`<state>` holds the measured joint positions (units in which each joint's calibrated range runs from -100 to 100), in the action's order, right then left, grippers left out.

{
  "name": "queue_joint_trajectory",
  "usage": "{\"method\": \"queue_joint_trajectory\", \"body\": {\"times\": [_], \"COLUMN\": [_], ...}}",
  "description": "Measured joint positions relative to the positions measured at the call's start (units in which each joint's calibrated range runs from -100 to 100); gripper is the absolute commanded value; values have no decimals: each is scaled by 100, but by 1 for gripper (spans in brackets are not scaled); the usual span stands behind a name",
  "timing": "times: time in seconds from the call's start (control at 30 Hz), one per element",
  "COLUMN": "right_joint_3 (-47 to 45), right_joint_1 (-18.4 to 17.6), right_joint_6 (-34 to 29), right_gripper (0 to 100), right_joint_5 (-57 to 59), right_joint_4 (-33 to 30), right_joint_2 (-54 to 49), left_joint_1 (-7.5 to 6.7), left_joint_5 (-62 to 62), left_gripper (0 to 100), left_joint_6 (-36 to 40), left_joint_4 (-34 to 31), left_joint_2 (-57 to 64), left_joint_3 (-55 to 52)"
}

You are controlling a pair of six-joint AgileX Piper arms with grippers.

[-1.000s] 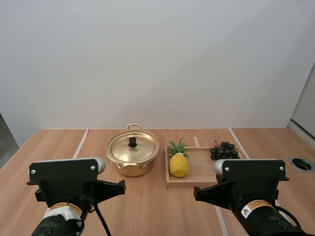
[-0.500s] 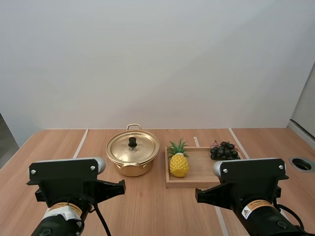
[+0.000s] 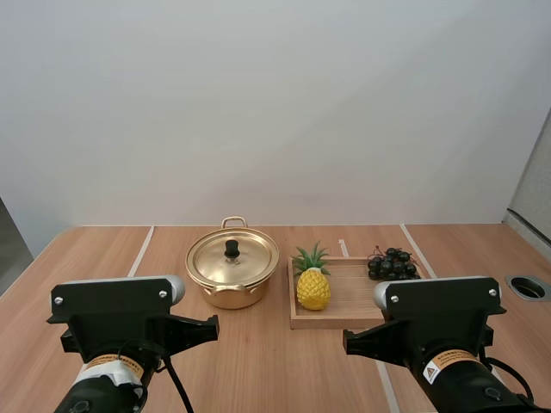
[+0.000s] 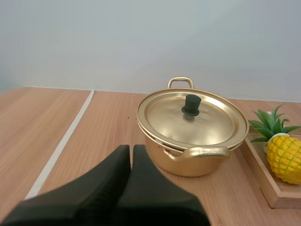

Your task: Open the pot, put the pineapple inside, and close it

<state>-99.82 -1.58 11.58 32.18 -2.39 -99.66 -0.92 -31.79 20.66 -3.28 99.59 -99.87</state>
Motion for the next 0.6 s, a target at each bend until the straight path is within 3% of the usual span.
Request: {"method": "queue_joint_trajectory", "body": {"times": [0.03,0.07,0.17,0.43,0.6], "right_joint_3": [0,0,0,0,0], "right_joint_1": [0,0,15,172,172], "right_joint_6": [-7,-7,-7,-98,-101], "right_gripper": [89,100,100,100,100], "right_joint_5": [0,0,0,0,0], "right_joint_4": [0,0,-12,-40,-627], "right_joint_2": [0,0,0,0,0], "left_joint_1": [0,0,8,57,57], "left_joint_5": [0,0,0,0,230], "left_gripper": [43,56,100,100,100], "left_joint_6": [0,9,9,19,28], "left_joint_4": [-10,-8,-22,-34,-34], "left_joint_2": [0,0,0,0,0], "left_joint_3": [0,0,0,0,-13]}}
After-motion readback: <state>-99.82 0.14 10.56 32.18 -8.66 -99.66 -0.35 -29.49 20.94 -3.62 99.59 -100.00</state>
